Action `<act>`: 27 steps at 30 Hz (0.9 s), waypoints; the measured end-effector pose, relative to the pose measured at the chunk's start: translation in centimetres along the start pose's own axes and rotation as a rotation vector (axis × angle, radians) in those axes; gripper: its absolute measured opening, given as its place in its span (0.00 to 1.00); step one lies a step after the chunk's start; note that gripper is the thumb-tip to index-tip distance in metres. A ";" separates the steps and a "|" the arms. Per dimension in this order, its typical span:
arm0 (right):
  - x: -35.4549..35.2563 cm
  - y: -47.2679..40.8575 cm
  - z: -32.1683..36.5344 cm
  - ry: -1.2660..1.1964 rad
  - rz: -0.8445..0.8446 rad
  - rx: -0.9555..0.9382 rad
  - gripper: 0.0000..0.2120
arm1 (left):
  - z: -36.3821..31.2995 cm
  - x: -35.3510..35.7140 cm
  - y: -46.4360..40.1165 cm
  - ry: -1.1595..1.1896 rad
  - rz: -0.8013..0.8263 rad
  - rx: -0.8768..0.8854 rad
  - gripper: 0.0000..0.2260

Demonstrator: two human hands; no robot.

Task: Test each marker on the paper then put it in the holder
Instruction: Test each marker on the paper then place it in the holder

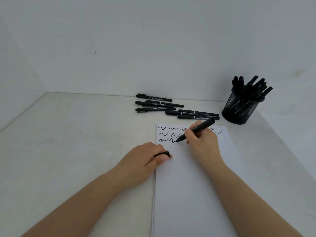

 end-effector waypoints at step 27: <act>1.8 2.0 1.5 -0.496 0.335 0.086 0.08 | 1.3 -0.2 -0.3 0.065 -0.132 -0.135 0.06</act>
Point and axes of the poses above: each hand's wrist, its own y-axis away from the middle knuckle, its own x-axis out of the palm, z = x × y, the point moved 6 cm from there along -y, towards the middle knuckle, and after that the axes turned 12 degrees about -y, right-handed, at the moved point
